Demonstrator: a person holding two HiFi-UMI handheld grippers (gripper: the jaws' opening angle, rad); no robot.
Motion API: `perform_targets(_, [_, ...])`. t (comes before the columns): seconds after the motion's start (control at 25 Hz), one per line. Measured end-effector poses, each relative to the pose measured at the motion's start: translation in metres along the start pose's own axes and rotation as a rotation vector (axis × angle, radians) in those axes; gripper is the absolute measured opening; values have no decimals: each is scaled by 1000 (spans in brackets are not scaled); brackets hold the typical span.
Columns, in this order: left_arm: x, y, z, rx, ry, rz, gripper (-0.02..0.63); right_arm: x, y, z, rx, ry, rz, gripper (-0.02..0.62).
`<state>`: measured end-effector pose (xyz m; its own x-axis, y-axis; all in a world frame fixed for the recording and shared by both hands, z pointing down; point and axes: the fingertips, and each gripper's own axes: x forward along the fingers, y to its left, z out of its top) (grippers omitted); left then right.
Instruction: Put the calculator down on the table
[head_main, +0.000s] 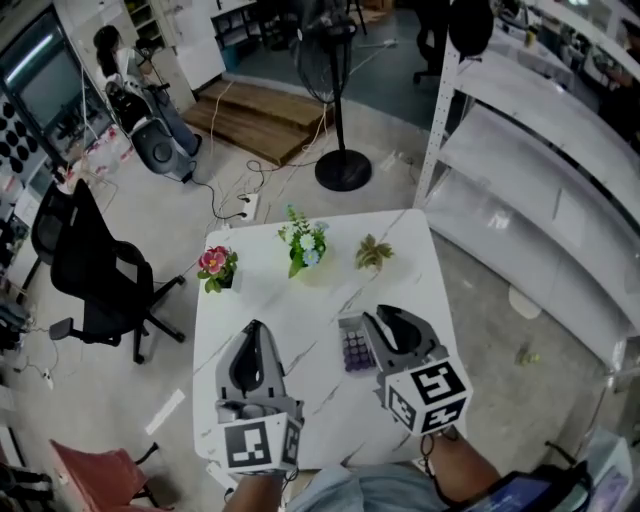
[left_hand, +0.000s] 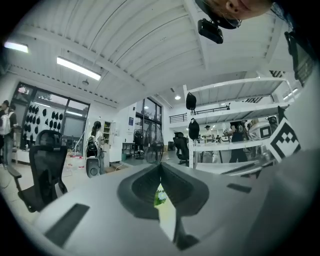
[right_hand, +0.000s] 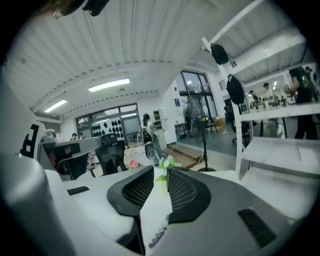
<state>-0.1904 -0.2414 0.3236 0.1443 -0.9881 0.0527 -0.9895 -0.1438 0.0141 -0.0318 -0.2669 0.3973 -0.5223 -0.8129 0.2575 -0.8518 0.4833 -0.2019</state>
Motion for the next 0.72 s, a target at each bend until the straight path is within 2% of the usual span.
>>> perform_targets(0.12, [-8, -7, 32, 16, -63, -17, 8, -20, 14, 38, -70, -89, -10, 54])
perform_targets(0.24, [-16, -12, 51, 49, -83, -32, 8, -35, 22, 62, -106, -158, -17, 17])
perform_targets(0.4, [-24, -14, 75, 54, -145, -30, 8, -50, 30, 80, -156, -208, -28, 15])
perform_targets(0.72, [-32, -24, 84, 65, -176, -60, 8, -69, 35, 94, -201, -264, -51, 12])
